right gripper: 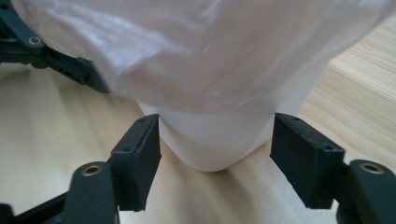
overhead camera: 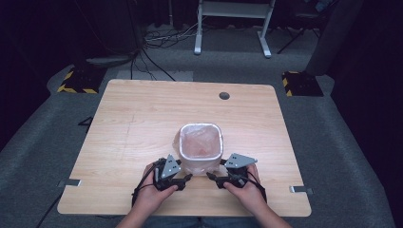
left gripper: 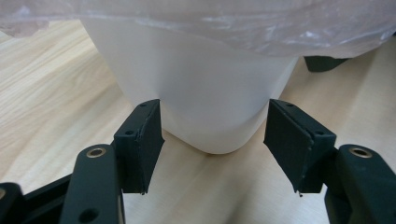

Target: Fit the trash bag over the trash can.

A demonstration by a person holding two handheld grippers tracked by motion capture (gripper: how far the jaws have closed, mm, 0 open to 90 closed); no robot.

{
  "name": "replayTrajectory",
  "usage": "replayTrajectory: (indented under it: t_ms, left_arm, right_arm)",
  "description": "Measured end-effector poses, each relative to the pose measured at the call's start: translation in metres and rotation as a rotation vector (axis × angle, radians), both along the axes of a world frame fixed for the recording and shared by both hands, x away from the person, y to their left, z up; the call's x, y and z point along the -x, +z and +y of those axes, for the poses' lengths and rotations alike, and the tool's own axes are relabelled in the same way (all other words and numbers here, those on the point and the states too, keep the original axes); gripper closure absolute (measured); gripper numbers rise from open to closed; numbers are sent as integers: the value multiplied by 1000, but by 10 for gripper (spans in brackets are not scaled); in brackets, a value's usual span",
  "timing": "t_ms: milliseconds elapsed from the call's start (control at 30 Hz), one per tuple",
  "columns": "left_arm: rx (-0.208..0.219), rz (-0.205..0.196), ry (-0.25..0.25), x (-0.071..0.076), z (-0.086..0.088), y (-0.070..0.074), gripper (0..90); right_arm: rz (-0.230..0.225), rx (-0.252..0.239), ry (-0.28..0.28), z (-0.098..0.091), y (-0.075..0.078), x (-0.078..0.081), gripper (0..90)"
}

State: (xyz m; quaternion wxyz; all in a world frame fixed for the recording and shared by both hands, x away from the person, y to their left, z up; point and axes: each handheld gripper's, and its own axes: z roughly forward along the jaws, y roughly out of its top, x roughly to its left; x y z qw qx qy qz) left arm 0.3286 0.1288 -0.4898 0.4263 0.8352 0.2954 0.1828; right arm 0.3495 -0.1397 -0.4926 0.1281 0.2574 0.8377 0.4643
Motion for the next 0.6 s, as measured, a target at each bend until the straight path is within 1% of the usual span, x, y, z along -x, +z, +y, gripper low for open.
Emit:
replayTrajectory:
  t_ms: [33, 100, 133, 167, 233, 300, 400, 467, 567, 600]
  left_arm:
    - [0, 0, 0, 0, 0, 0, 379]
    - [5, -5, 19, -7, 3, 0, 386]
    - [6, -2, 43, -13, 5, -1, 392]
    - [6, -2, 43, -13, 5, -1, 398]
    - [13, 3, 65, -18, 8, -2, 399]
    - [13, 4, 83, -21, 9, -3, 404]
    - [15, 2, 82, -20, 13, -3, 392]
    - [14, -1, 81, -20, 14, -2, 391]
    - [23, -4, 85, -19, 16, 0, 385]
    - [29, 1, 82, -19, 16, 1, 376]
  right_arm:
    - [0, 0, 0, 0, 0, 0, 351]
    - [1, 2, -13, 5, -1, -10, 356]
    - [3, -1, -12, 7, -1, -12, 359]
    - [3, -1, -12, 7, -1, -12, 359]
    - [6, -4, -12, 10, -2, -17, 373]
    - [6, -10, -23, 13, -3, -25, 366]
    - [3, -11, -29, 14, -2, -28, 368]
    - [-2, 8, -36, 11, -2, -29, 369]
    - [5, 4, -42, 8, -1, -31, 367]
    - [9, 7, -51, 6, 1, -31, 352]
